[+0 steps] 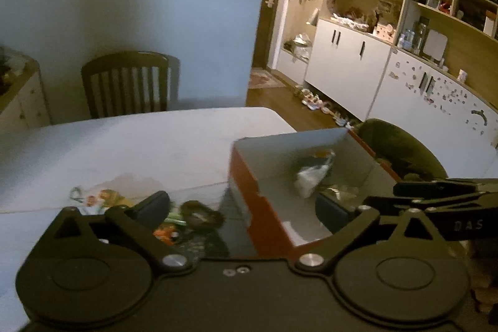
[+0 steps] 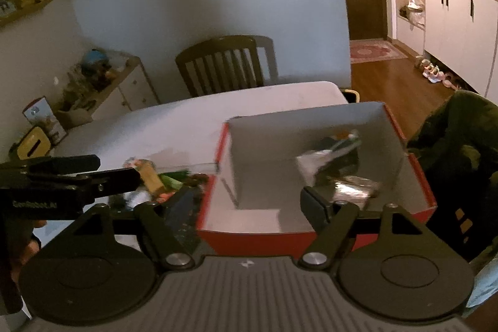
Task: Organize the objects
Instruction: 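Withdraw both tools from the shoebox back toward the pile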
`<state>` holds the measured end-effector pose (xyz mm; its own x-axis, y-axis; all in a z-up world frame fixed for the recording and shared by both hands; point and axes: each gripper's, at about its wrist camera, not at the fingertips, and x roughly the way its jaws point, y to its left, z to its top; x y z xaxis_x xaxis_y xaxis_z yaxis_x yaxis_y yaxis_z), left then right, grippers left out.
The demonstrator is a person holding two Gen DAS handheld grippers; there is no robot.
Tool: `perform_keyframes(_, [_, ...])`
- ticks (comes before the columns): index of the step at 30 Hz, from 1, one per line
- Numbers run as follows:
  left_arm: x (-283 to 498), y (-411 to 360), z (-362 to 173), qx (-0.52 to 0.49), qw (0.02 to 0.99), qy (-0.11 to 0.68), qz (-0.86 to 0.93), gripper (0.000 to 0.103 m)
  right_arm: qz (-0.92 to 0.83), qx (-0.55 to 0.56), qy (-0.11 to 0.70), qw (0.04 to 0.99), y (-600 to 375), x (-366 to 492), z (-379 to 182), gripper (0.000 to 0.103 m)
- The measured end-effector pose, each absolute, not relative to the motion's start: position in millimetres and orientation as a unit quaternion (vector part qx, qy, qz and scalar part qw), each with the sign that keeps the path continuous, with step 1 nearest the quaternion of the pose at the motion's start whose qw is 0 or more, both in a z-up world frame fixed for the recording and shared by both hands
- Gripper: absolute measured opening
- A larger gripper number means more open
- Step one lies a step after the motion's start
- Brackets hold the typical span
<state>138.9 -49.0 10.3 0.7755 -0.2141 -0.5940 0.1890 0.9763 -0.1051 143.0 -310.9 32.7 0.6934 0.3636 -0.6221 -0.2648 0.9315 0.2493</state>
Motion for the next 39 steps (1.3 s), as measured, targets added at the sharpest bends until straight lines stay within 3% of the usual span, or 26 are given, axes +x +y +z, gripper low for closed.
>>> perform_keyframes(13, [108.0,26.9,-0.9,-0.024,0.944,0.315,-0.094,0.102,0.179,0.063,0.319,0.928,-223.9,109.4,41.1,0.093])
perform_keyframes(23, [96.5,91.4,-21.7,-0.032,0.944,0.320,-0.069,0.103,0.189,0.058,0.322,0.926,-164.7,104.3,29.2,0.098])
perform_keyframes(39, [99.1,160.8,-90.6,-0.087,0.910,0.405,-0.021,0.103,0.176,0.022,0.366,0.913,-90.0,136.3,-26.8,0.098])
